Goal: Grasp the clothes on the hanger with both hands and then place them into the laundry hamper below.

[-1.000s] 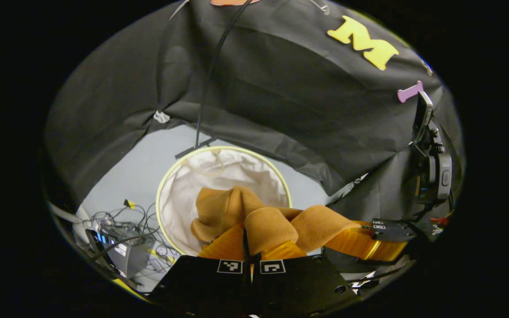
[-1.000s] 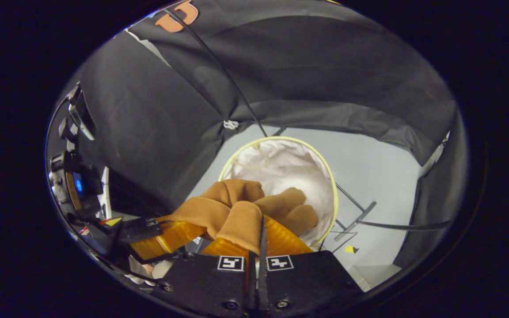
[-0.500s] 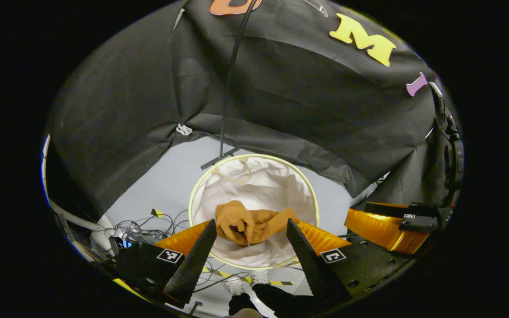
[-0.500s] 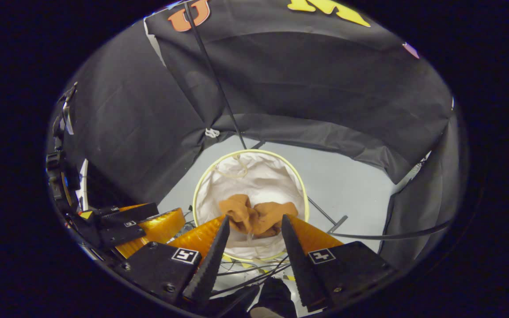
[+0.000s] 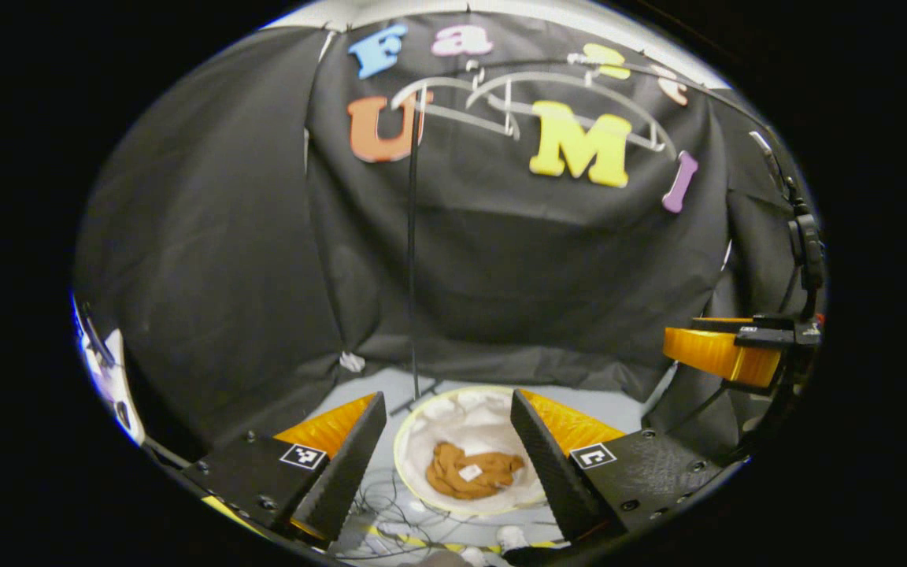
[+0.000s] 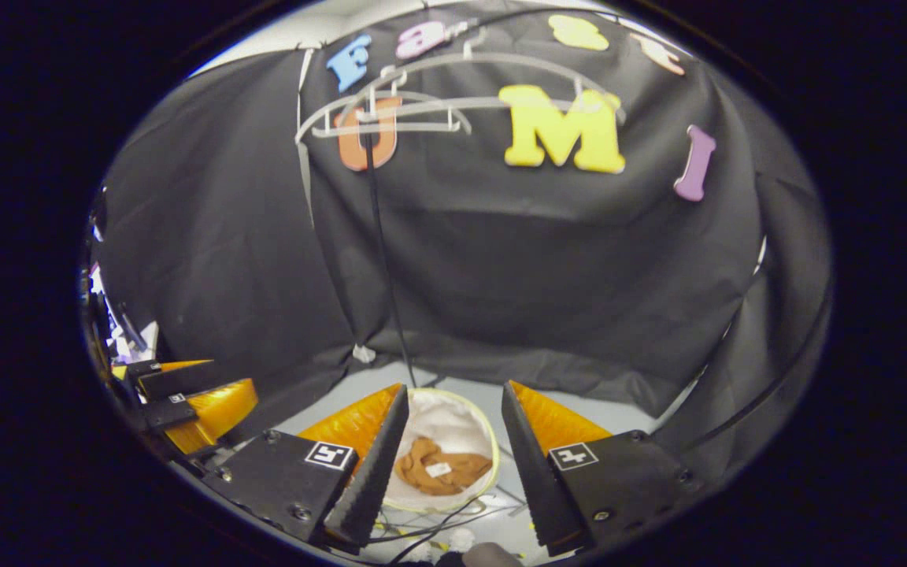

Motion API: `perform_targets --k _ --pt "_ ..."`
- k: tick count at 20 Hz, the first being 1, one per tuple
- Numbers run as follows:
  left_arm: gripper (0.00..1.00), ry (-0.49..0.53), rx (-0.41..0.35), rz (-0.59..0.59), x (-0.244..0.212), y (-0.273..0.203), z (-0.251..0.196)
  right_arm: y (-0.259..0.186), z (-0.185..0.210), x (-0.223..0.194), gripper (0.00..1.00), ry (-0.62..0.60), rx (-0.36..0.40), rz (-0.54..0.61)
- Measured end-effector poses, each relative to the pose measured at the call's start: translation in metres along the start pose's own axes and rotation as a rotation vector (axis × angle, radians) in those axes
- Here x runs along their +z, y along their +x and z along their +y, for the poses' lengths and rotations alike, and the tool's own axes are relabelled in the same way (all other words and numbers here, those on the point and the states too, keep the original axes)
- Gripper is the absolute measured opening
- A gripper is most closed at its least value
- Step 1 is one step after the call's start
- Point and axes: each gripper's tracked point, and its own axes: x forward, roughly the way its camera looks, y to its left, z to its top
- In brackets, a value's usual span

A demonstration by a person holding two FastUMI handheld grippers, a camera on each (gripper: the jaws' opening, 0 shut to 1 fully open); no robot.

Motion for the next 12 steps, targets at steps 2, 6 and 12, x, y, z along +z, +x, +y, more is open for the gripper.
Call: perform_targets --k 2,6,12 --pt "0.96 0.010 -0.009 -0.106 0.046 -0.041 0.002 -0.037 -0.005 0.038 0.88 0.000 -0.022 -0.095" --pt "1.00 0.025 -0.017 -0.285 0.130 -0.115 -0.003 -0.116 -0.009 0.092 1.00 0.016 -0.028 -0.262" --pt "1.00 0.038 -0.021 -0.408 0.172 -0.218 -0.039 -0.241 -0.047 0.149 1.00 0.044 -0.026 -0.465"
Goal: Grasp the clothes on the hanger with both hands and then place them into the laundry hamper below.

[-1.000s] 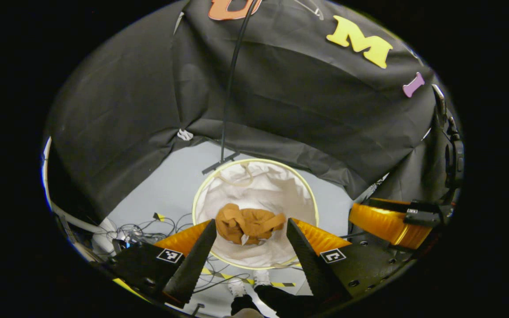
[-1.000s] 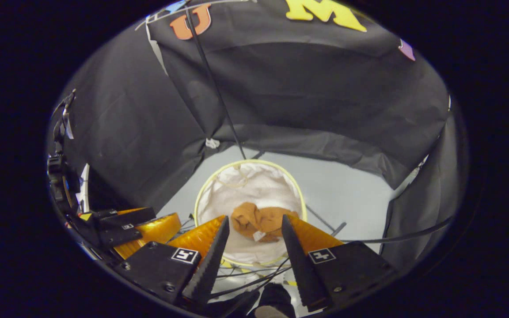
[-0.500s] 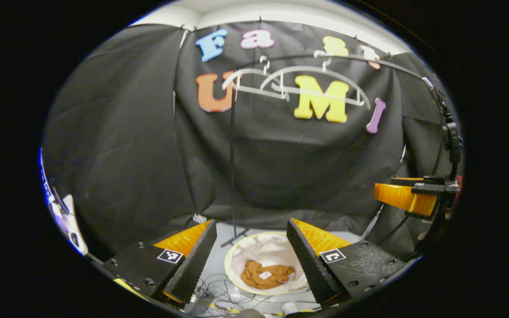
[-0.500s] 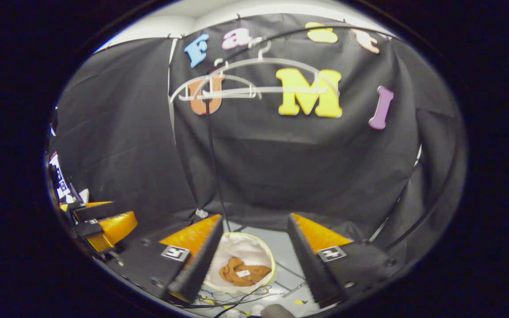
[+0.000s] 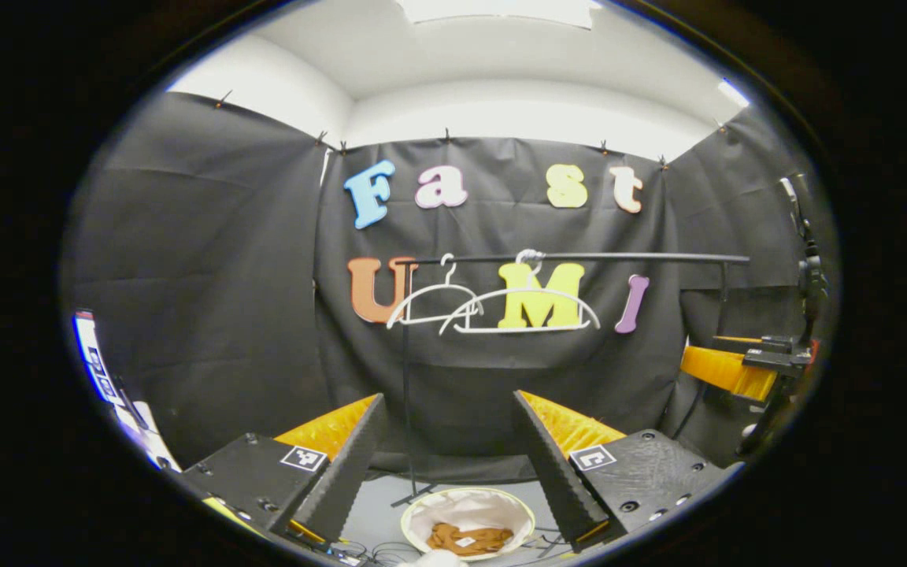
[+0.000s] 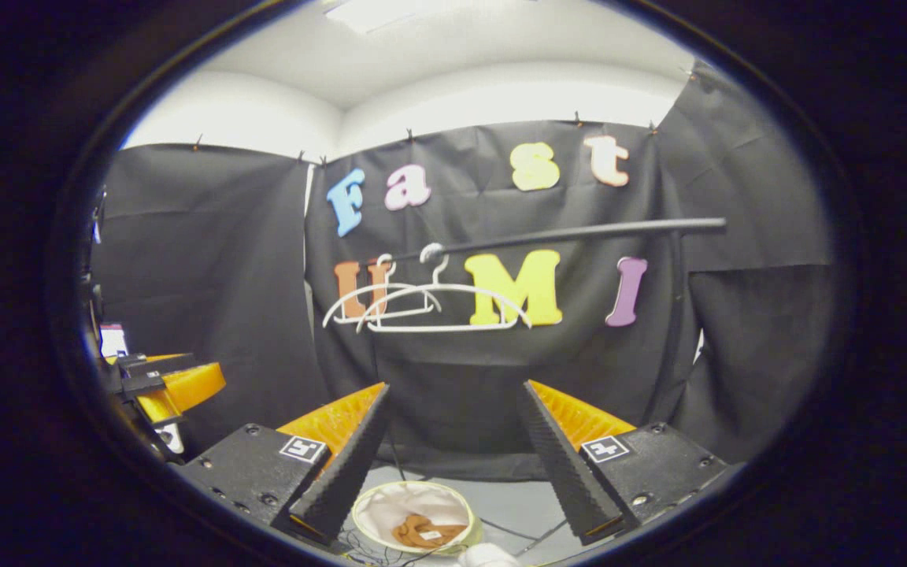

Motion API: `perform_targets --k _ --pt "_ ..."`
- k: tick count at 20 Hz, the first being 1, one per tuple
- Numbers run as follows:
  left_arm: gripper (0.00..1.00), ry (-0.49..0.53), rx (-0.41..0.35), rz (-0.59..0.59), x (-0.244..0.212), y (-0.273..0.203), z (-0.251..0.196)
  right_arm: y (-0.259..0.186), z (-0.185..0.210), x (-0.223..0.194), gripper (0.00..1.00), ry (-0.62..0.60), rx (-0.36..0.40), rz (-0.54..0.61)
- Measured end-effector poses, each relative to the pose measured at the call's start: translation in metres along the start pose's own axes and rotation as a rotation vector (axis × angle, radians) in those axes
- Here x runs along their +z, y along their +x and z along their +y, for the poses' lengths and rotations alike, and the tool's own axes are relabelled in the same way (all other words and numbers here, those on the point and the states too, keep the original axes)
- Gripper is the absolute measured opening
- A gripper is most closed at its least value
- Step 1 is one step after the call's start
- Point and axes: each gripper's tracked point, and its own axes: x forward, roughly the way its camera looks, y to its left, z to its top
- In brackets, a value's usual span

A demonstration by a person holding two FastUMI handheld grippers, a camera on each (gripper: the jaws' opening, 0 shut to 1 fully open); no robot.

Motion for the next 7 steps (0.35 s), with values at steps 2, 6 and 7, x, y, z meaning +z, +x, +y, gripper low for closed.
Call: perform_targets --k 2,6,7 --pt "1.00 0.003 0.017 -0.010 0.012 -0.018 -0.009 -0.036 -0.010 0.021 1.00 0.013 0.019 -0.029" --pt "1.00 0.002 0.086 -0.008 0.013 -0.072 -0.029 -0.101 -0.033 0.023 1.00 0.037 0.074 -0.022" --pt "1.00 0.008 0.106 -0.013 0.013 -0.087 -0.034 -0.115 -0.040 0.018 1.00 0.033 0.088 -0.020"
